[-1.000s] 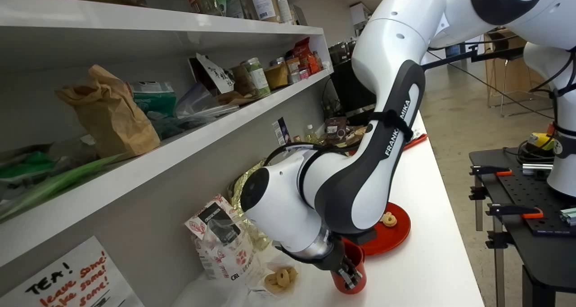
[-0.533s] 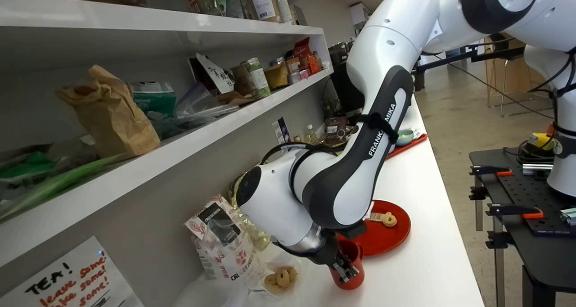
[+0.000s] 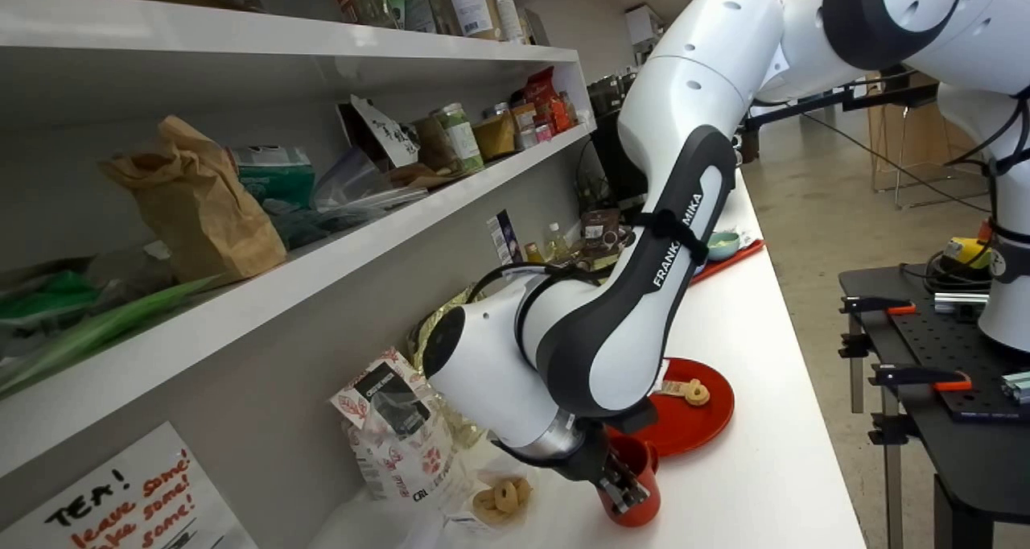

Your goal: Take the red cup off of the plate

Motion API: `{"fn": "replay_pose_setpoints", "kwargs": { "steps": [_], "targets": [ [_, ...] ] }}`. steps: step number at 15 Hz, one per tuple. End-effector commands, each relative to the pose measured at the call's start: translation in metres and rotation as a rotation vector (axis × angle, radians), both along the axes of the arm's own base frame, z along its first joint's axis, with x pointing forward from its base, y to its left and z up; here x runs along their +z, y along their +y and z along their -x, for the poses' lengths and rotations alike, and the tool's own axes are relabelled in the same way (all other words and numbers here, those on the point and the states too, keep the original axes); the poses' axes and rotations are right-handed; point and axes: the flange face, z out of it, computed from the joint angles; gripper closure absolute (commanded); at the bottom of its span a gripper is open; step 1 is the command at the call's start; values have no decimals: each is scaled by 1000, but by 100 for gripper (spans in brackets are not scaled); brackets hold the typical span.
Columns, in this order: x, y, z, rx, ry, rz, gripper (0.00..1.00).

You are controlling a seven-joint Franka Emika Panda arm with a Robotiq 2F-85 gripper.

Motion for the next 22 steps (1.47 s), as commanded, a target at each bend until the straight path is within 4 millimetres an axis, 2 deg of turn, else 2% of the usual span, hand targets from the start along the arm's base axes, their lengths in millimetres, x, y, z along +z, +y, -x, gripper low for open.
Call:
{"fn": "replay_pose_setpoints", "kwargs": {
  "steps": [1, 12, 13, 16, 17, 19, 22],
  "targets": [
    [-1, 5, -3, -8, 36, -10, 98],
    [-15, 17, 8, 24, 75, -29, 98],
    [-13, 13, 7, 1, 32, -9, 92],
    [-12, 15, 8, 15, 39, -14, 92],
    [-11, 14, 7, 12, 37, -13, 67],
    [-4, 10, 4, 5, 21, -9, 60],
    [18, 2, -2, -6, -12, -19, 35]
  ]
}}
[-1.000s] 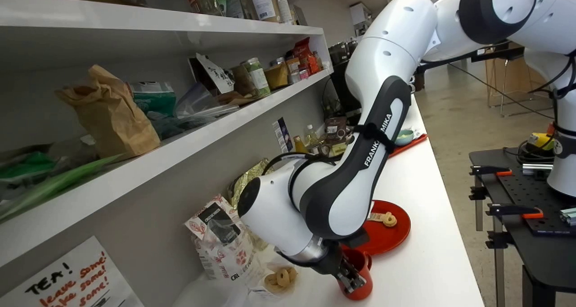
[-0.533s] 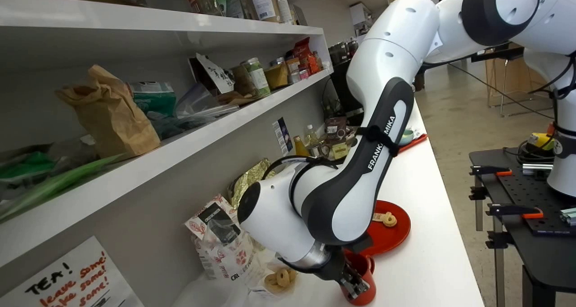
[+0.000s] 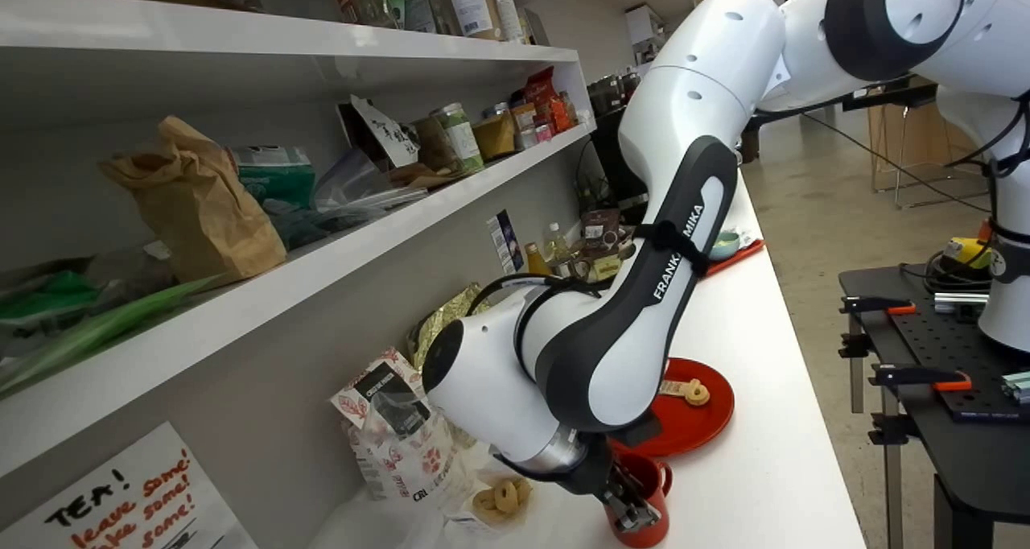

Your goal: Take the red cup off of the plate

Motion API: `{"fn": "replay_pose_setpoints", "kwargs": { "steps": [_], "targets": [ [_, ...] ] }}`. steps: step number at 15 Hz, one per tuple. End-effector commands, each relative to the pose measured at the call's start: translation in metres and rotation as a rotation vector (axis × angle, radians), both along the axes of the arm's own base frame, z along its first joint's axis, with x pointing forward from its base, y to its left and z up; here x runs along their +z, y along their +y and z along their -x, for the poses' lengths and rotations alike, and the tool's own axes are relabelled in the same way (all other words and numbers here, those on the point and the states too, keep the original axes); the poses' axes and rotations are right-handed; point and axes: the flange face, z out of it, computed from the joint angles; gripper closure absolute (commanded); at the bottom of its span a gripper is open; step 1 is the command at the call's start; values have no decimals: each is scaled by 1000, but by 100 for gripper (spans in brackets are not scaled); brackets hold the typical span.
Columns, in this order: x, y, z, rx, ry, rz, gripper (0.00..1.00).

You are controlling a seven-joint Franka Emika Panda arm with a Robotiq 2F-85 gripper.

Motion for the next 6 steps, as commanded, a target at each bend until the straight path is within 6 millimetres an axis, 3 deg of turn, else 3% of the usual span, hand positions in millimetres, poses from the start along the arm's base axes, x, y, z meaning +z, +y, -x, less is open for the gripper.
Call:
{"fn": "replay_pose_setpoints", "kwargs": {
  "steps": [1, 3, 6],
  "targets": [
    [5, -1, -3, -2, -8, -2, 54],
    [18, -2, -8, -8, -25, -10, 39],
    [24, -4, -9, -9, -30, -12, 35]
  ]
}}
